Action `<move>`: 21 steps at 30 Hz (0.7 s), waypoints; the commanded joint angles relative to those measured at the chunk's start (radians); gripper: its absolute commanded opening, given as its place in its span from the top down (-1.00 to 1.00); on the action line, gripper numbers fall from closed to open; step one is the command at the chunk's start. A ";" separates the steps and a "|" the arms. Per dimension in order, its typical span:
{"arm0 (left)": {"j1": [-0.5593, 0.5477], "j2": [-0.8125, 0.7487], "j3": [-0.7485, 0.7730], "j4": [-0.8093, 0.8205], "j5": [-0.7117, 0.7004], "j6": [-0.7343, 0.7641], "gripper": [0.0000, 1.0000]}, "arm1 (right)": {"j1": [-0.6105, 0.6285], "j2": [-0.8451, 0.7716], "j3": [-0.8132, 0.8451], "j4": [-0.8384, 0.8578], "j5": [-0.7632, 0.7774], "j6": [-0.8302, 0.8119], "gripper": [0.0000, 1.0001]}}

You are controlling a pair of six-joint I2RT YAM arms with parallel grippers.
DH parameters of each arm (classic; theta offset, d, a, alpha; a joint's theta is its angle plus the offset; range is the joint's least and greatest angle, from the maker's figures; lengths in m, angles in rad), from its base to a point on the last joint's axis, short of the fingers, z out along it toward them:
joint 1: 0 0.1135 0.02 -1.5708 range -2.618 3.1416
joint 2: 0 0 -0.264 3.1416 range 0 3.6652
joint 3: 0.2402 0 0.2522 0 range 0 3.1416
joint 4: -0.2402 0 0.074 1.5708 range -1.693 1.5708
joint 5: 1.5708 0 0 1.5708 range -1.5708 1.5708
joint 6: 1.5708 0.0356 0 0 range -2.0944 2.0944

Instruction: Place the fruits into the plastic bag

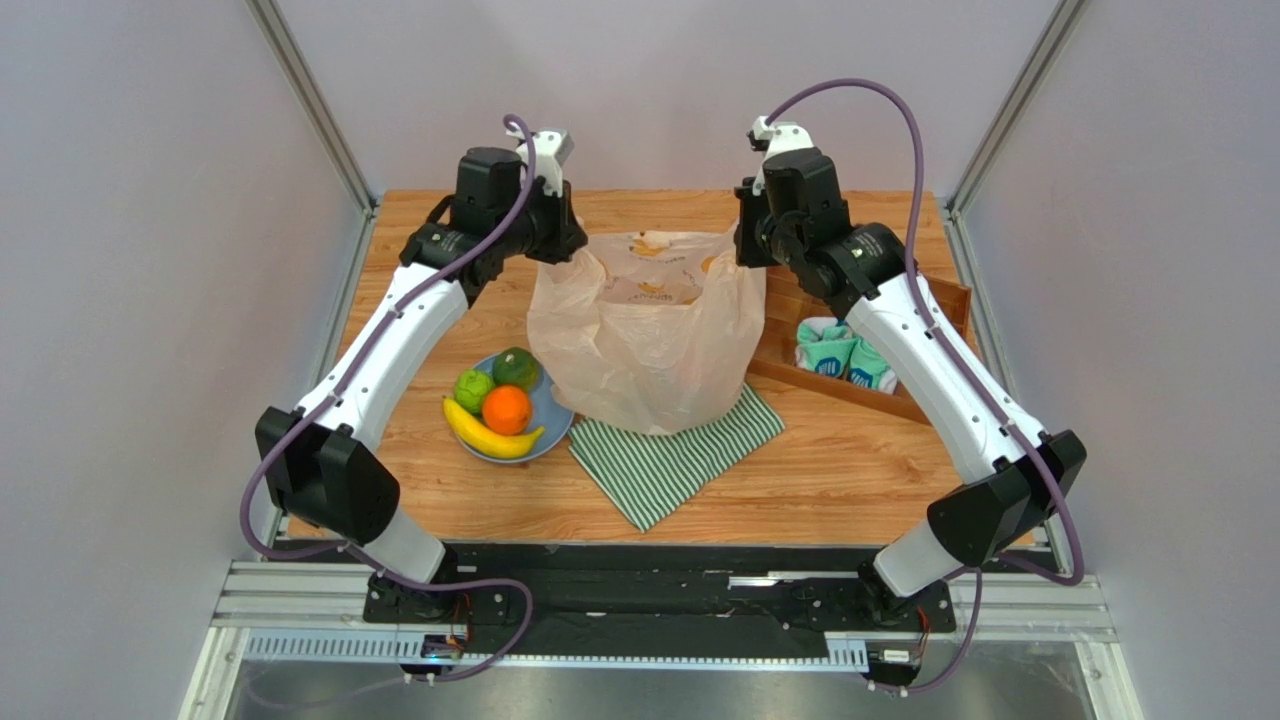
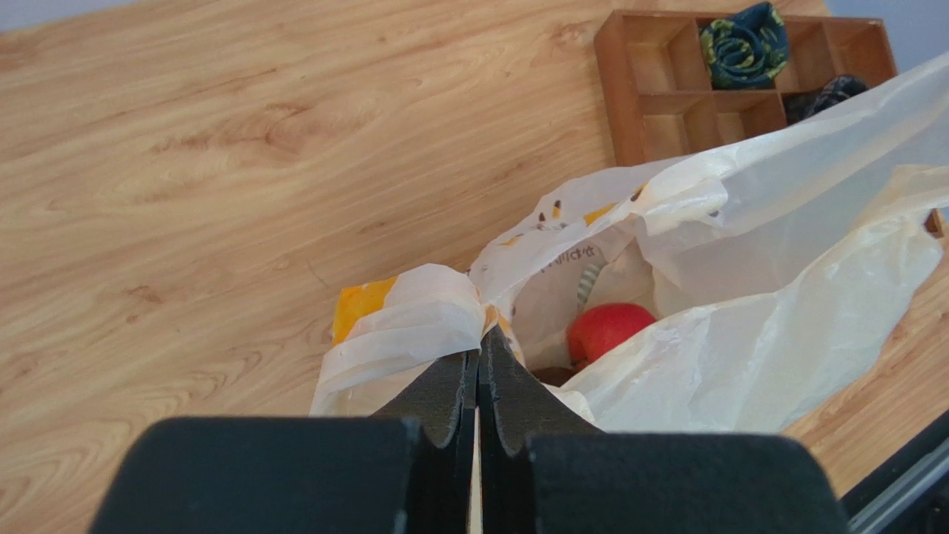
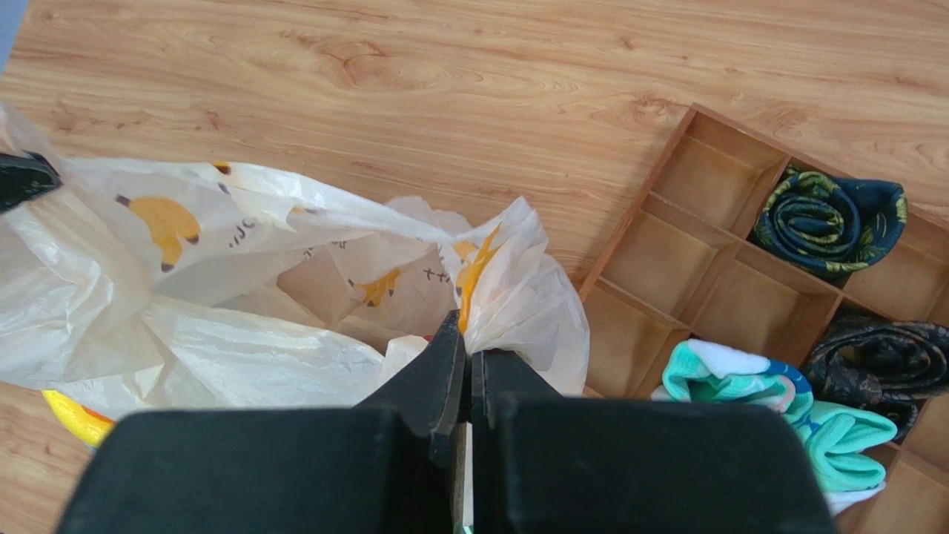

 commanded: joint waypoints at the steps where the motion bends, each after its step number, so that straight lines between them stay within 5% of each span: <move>1: 0.007 -0.060 0.024 0.049 0.011 0.036 1.00 | 0.000 -0.053 0.034 0.022 -0.025 -0.013 1.00; 14: 0.073 0.001 0.244 0.065 0.035 0.082 1.00 | -0.049 0.037 0.229 0.069 -0.048 -0.056 1.00; 21: 0.080 0.024 0.202 0.114 0.001 0.149 1.00 | -0.073 0.115 0.217 0.181 -0.111 -0.071 1.00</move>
